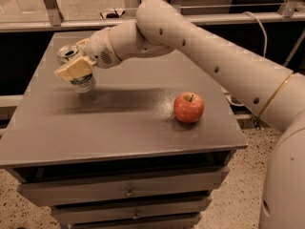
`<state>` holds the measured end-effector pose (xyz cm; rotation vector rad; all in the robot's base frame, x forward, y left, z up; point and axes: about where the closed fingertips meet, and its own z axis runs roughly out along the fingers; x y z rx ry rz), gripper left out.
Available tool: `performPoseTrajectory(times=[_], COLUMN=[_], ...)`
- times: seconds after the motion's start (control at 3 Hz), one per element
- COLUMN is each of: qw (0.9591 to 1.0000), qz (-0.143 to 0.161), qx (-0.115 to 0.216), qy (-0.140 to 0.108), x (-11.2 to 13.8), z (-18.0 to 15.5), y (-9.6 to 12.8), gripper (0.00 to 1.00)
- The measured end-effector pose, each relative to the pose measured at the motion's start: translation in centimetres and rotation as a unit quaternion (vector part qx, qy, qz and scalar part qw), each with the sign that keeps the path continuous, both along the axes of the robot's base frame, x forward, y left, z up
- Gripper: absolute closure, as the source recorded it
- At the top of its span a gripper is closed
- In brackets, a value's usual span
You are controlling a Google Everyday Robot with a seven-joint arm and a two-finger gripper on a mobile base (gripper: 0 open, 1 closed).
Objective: Move 7up can near apple
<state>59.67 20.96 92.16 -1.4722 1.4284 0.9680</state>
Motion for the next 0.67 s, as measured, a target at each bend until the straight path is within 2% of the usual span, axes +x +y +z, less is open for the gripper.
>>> performPoseTrajectory(times=[0.33,0.67], qw=[0.9985,0.9990], qz=[-0.039,-0.030], qx=[0.022,0.020], qy=[-0.033,-0.028], x=[2.4,2.0], z=[2.3,1.9], y=[-6.1,-4.9], gripper=[1.00,1.00])
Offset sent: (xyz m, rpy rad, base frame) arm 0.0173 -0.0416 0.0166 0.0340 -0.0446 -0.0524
